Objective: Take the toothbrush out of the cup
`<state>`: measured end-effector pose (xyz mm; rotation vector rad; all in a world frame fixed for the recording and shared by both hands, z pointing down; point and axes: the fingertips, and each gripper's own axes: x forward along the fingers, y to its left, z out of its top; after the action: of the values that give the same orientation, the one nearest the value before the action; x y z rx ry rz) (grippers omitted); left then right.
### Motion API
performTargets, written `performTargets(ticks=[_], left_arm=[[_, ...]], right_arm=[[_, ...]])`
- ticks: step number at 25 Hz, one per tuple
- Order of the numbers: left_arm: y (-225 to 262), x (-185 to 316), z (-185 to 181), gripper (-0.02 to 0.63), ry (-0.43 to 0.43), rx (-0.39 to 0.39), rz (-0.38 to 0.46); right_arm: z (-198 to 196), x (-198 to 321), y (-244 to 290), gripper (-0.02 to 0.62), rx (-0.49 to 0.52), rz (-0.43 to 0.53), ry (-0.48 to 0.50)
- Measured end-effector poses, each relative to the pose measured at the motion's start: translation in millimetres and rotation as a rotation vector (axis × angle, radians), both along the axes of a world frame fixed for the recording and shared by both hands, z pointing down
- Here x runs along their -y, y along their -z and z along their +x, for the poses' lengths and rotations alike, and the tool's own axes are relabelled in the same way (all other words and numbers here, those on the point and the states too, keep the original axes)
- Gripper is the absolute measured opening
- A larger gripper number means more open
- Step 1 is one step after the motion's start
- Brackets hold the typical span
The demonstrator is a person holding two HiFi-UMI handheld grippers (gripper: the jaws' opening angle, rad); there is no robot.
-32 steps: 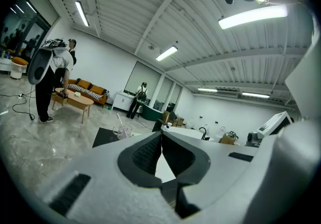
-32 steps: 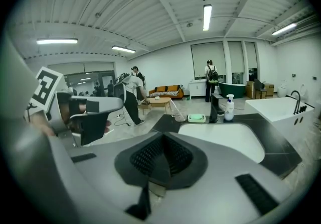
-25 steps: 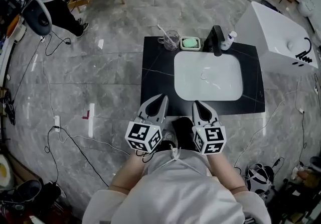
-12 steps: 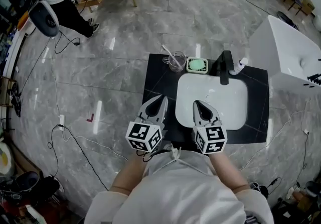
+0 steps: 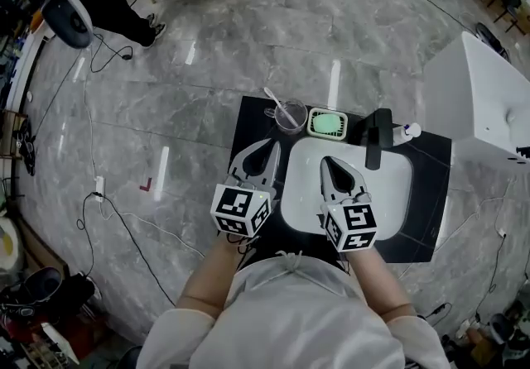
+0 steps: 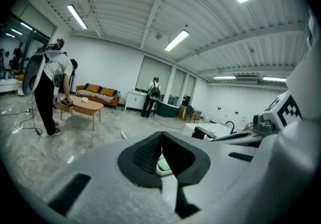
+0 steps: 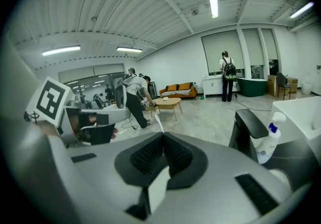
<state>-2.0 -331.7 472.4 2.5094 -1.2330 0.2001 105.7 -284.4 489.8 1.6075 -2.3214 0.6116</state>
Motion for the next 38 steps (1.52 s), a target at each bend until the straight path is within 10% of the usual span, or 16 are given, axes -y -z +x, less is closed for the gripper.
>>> performTargets(ticks=[12, 16, 24, 38], left_arm=[[-59, 75, 4, 0.021, 0.043, 0.054, -0.115], [-80, 89, 0, 0.156, 0.071, 0.051, -0.165], [-118, 110, 8, 0.187, 0.042, 0.027, -0.281], [-123, 130, 10, 0.122, 0.061, -0.049, -0.309]], right_arm=[[-4, 41, -23, 0.026, 0.018, -0.042, 0.064], [-2, 47, -38, 0.026, 0.007, -0.073, 0.072], [2, 61, -58, 0.026, 0.006, -0.107, 0.065], [2, 65, -74, 0.026, -0.009, -0.148, 0.060]])
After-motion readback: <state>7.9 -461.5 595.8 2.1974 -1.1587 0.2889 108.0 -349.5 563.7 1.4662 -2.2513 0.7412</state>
